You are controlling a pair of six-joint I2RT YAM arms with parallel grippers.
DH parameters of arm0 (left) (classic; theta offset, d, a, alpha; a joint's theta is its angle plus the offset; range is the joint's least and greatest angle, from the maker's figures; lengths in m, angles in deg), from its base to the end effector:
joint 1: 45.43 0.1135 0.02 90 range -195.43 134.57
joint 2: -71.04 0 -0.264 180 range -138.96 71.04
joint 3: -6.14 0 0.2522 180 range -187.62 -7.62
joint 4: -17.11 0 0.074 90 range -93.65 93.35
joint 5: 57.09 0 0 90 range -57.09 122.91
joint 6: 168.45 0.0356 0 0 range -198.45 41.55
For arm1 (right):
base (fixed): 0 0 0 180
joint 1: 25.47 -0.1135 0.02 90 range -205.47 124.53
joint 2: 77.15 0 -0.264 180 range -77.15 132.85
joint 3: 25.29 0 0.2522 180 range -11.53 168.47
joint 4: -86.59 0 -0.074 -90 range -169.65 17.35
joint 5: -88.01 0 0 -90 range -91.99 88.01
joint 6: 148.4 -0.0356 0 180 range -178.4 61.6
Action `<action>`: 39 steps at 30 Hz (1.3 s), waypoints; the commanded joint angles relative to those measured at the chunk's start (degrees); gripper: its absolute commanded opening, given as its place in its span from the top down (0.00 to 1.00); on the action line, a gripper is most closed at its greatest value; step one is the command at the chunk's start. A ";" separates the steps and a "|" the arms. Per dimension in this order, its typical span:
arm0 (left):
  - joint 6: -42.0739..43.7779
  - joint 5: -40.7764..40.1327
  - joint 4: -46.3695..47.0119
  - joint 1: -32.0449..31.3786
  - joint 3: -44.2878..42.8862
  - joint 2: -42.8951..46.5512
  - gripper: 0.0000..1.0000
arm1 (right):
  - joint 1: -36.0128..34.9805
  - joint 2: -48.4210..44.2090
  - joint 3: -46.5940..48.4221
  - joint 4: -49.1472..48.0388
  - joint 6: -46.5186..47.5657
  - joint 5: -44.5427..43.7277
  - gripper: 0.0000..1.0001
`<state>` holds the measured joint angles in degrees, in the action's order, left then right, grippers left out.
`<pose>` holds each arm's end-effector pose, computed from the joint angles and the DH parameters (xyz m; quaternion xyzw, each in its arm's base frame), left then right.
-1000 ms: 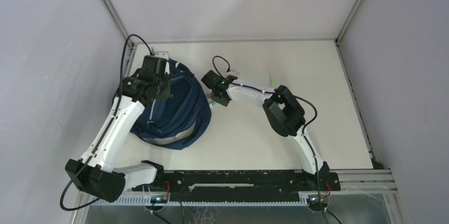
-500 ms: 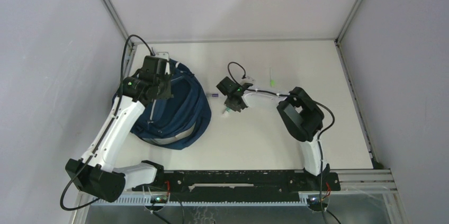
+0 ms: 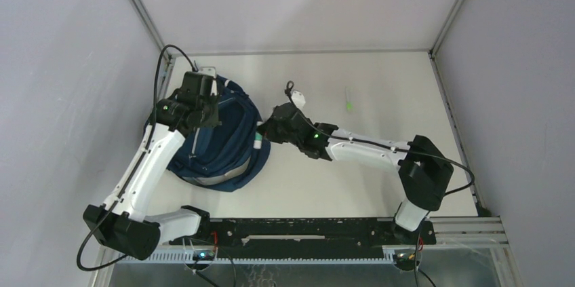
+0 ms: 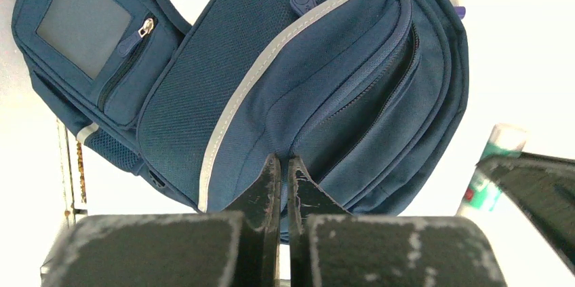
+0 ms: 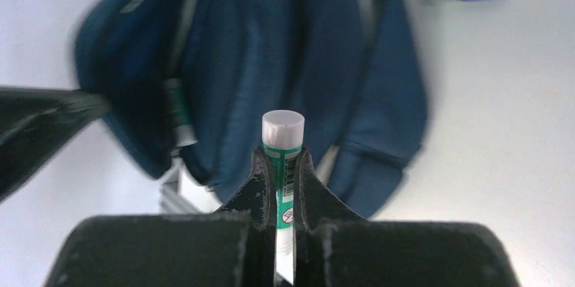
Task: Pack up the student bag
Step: Pick up the stationery from the center of the board, then place the stationery in the student bag.
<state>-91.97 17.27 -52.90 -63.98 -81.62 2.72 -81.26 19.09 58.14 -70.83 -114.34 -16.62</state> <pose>0.2202 -0.0638 0.3591 -0.0049 0.9337 0.0308 0.3566 0.2228 0.3117 0.2572 0.0596 0.8813 0.3131 0.3490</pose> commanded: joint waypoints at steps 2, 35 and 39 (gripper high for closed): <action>-0.72 2.08 3.34 0.18 0.51 3.62 1.00 | -1.01 1.50 -0.25 -19.56 2.69 7.74 1.00; -0.42 3.60 4.83 0.22 1.58 4.02 1.00 | 6.81 0.39 -2.77 -12.89 22.31 7.10 0.43; 0.07 2.79 4.94 0.27 2.00 3.98 1.00 | 9.34 2.45 -3.02 -11.09 33.44 11.17 0.37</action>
<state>-91.90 19.22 -52.07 -63.76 -80.04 4.47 -73.43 21.78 55.24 -81.97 -94.34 -7.83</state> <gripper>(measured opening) 0.018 0.596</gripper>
